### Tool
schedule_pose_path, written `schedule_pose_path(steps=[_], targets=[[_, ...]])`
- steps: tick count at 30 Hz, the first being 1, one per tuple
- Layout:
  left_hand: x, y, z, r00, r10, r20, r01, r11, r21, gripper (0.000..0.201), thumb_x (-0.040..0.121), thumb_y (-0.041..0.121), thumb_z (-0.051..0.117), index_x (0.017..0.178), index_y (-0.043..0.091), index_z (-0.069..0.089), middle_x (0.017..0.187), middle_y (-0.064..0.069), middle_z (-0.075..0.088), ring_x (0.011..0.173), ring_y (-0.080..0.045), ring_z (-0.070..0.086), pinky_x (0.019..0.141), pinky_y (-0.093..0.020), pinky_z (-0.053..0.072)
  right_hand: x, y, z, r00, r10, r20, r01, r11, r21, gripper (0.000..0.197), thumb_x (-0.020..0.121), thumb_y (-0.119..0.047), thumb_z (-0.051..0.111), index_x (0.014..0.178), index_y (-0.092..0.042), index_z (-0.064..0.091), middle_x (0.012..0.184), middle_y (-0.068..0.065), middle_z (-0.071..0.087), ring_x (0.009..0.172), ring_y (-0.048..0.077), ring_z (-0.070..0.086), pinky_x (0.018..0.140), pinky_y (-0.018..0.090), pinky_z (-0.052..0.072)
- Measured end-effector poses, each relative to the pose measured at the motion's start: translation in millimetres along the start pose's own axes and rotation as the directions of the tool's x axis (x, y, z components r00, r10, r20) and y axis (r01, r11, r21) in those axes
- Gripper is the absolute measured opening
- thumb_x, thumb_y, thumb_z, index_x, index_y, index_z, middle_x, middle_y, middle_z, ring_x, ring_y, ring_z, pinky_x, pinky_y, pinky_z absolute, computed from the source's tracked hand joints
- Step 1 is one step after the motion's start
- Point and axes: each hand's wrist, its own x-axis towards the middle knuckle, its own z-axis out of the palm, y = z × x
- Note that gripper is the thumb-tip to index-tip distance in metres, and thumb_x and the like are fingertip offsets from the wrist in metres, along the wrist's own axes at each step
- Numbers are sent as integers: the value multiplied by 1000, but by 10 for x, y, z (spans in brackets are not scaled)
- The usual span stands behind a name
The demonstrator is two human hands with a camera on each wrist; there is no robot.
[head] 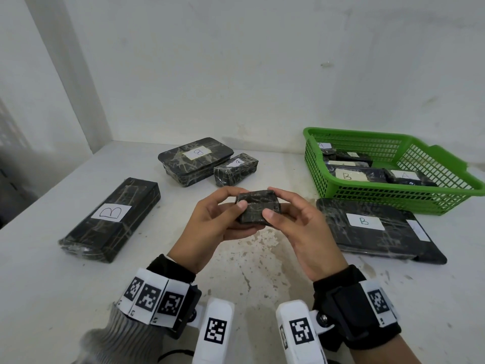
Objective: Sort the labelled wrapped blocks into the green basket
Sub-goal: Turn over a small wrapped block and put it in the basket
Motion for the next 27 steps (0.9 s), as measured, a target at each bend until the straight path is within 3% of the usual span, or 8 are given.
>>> schedule_pose_path(steps=[4,8,11,16,21,24,27], targets=[[4,-14,7,1000,8,-5,-7,1000,10,19,88,13,57,105,6,62,104,-33,68,85,-42,72,67,-29,60,12,28,13,1000,2,-24,-1,1000,28,32,75,-26,82,105,-20,72,97,13,72,99,32,68,92,43,54],[3,-16,9,1000,-17,17,17,1000,23,18,89,20,66,102,7,62,105,-27,70,90,-41,72,72,-35,61,11,38,7,998,-48,-46,49,999,8,25,70,-18,74,92,-11,66,80,2,70,83,16,66,78,30,54],[2,-25,20,1000,7,-13,-7,999,52,18,87,22,62,93,6,60,99,-22,73,88,-39,72,67,-34,61,4,46,13,998,-58,-34,57,998,-26,23,69,-18,74,88,-9,64,78,-2,70,80,11,65,75,26,54],[-5,-22,36,999,30,-23,-28,997,72,20,82,24,59,88,4,57,89,-19,74,82,-34,74,62,-32,60,4,24,24,999,-27,-33,27,1000,5,17,73,-28,74,80,-14,68,83,11,66,83,24,62,79,38,52],[-16,-22,55,1000,-7,10,6,995,96,23,82,27,61,90,6,57,94,-21,73,84,-39,73,67,-36,62,1,48,20,995,-70,-76,73,997,28,15,79,-22,70,68,-14,65,77,19,60,78,29,55,76,46,46],[-9,-47,51,1000,21,-14,-19,995,94,20,83,21,61,88,3,54,93,-24,73,82,-36,73,63,-34,61,-3,44,38,995,-53,-86,54,998,10,18,78,-23,71,67,-12,62,76,19,58,77,30,54,76,46,47],[-4,-46,45,999,28,-20,-26,994,105,20,83,20,61,89,1,55,91,-24,73,81,-36,73,62,-34,61,-6,23,57,997,-23,-67,24,1000,8,21,77,-30,70,67,-14,61,76,12,63,77,23,61,72,38,54]])
